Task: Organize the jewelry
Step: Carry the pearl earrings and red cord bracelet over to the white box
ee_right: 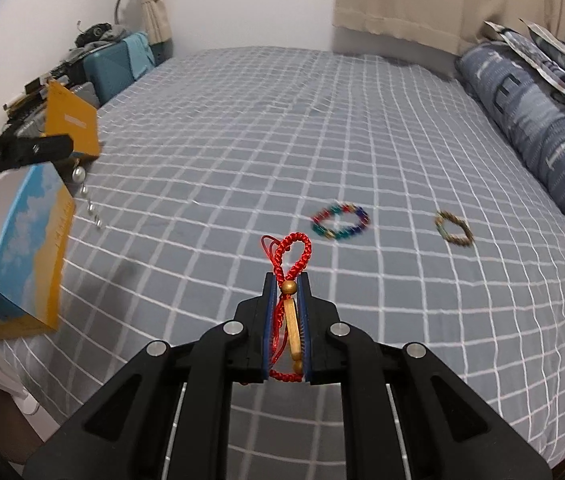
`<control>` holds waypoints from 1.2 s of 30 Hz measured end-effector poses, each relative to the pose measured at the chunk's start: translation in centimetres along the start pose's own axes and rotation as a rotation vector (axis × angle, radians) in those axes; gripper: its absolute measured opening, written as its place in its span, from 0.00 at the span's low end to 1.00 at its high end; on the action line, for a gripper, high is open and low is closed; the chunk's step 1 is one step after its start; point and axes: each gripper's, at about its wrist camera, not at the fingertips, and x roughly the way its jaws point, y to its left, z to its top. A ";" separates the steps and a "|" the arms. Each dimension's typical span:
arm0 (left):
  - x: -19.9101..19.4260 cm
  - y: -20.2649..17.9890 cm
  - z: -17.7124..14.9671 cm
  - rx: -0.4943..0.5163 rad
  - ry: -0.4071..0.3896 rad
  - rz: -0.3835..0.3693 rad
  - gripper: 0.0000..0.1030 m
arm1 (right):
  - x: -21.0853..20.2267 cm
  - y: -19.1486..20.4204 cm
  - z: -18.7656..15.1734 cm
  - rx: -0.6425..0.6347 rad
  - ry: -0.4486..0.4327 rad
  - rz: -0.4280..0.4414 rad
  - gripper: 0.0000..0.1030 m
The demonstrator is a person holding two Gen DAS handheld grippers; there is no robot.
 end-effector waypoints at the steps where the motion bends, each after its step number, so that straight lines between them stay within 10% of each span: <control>1: -0.7 0.5 0.0 -0.006 -0.008 -0.003 0.00 | -0.1 0.6 0.4 -0.007 -0.008 0.007 0.10; 24: -10.8 14.9 -2.5 -0.155 -0.094 0.187 0.00 | -2.6 19.3 8.1 -0.206 -0.106 0.233 0.10; 36: -13.3 24.7 -7.6 -0.272 -0.047 0.343 0.00 | -0.6 32.2 5.9 -0.361 0.014 0.399 0.10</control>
